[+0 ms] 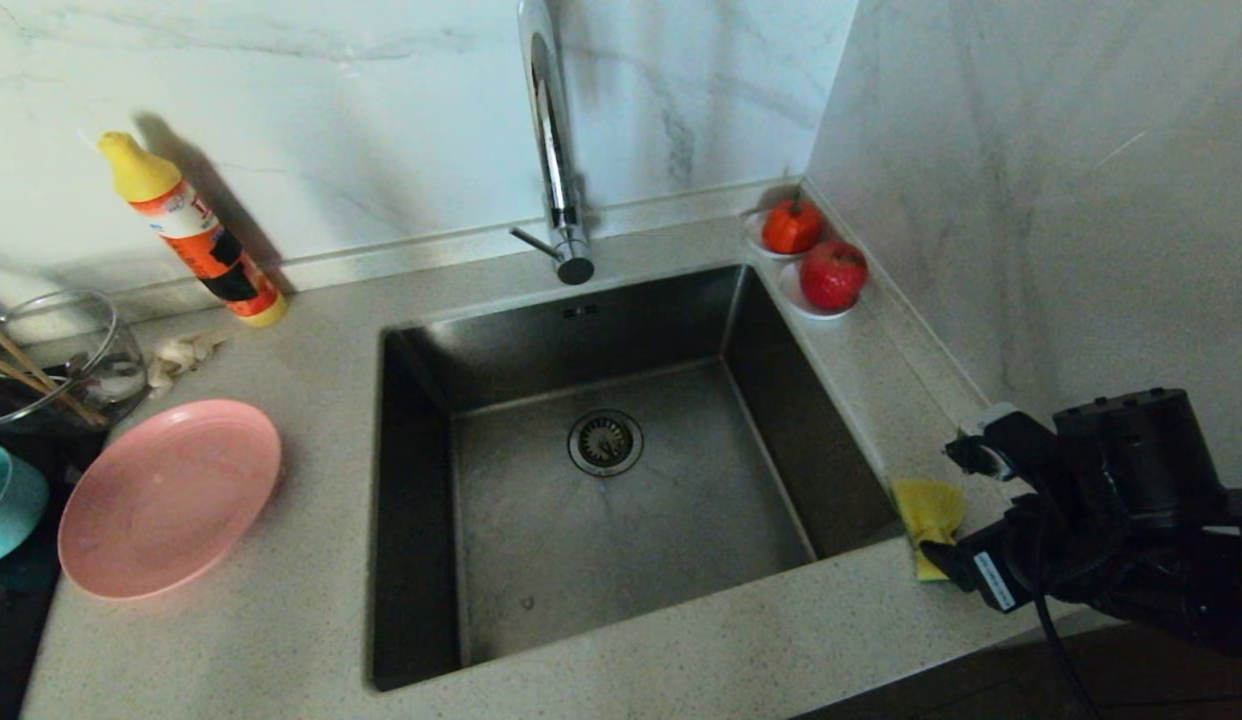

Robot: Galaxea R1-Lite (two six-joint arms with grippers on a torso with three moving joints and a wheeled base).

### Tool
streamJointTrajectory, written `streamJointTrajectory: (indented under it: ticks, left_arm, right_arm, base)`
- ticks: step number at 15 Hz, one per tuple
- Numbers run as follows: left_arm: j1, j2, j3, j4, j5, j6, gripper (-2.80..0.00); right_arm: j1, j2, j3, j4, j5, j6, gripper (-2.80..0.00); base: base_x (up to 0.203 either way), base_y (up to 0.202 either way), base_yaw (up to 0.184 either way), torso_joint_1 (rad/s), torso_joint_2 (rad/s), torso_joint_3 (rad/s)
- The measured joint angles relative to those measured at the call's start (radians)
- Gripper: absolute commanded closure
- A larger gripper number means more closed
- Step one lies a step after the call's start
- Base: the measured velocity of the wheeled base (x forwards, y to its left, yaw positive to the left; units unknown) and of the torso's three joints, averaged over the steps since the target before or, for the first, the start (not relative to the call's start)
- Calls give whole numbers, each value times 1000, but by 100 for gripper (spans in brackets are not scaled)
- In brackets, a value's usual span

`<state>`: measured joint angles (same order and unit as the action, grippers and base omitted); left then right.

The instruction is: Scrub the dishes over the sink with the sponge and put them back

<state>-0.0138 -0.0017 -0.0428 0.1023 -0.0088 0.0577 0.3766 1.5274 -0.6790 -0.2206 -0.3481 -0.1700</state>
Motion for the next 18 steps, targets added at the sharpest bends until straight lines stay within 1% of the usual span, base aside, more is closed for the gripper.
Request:
streamJointTrajectory:
  ticks: [2,3,5,11,13,15,18]
  left_arm:
    - [0,0,0,0,0,0,0]
    - [0,0,0,0,0,0,0]
    - [0,0,0,0,1,0,0]
    - [0,0,0,0,0,0,0]
    - [0,0,0,0,1,0,0]
    - [0,0,0,0,0,0,0]
    - [0,0,0,0,0,0,0]
  right_arm:
    - [-3,-8,1,-1,2,-3,-280]
    - [-3,-20,-1,0,3,-5,0]
    - [16,-49,-3,3,3,-4,0]
    - [112,-181,7,9,17,10,0]
    - [134,-245,12,18,46,9,0]
    - [144,-320,17,45,92,10,0]
    - [135,-454,40,82,132,12,0]
  base:
    - [0,0,0,0,0,0]
    - [0,0,0,0,0,0]
    - [0,0,0,0,0,0]
    - [0,0,0,0,0,0]
    - [0,0,0,0,0,0]
    - [0,0,0,0,0,0]
    - [0,0,0,0,0,0]
